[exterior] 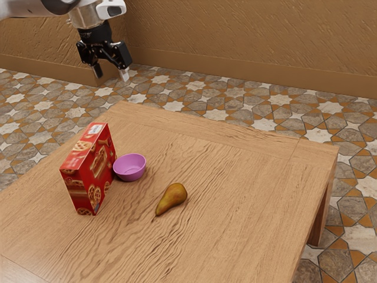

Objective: Place the pear in the bowl.

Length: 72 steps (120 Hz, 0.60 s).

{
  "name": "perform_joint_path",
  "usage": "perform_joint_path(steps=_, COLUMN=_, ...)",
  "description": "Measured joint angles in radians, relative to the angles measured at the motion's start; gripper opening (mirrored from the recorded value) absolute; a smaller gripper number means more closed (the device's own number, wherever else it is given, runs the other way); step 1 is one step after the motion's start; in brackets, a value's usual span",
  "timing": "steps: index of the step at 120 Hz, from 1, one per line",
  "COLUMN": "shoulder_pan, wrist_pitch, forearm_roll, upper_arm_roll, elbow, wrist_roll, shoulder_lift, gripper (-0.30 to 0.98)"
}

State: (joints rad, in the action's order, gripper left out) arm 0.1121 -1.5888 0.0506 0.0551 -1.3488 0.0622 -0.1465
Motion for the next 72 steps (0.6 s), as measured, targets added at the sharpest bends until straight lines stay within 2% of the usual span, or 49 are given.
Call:
perform_joint_path(steps=22, shoulder_pan=0.001, wrist_pitch=0.0, forearm_roll=0.006, upper_arm_roll=-0.013, elbow=0.0, wrist_roll=0.001, shoulder_lift=0.0, gripper=0.69)
perform_joint_path(steps=48, shoulder_pan=0.001, wrist_pitch=0.005, forearm_roll=0.043, upper_arm_roll=-0.021, elbow=-0.001, wrist_roll=0.0, shoulder_lift=-0.005, gripper=0.69)
perform_joint_path(steps=72, shoulder_pan=-0.025, wrist_pitch=-0.022, forearm_roll=0.025, upper_arm_roll=0.021, elbow=-0.027, wrist_roll=-0.011, shoulder_lift=-0.117, gripper=0.69)
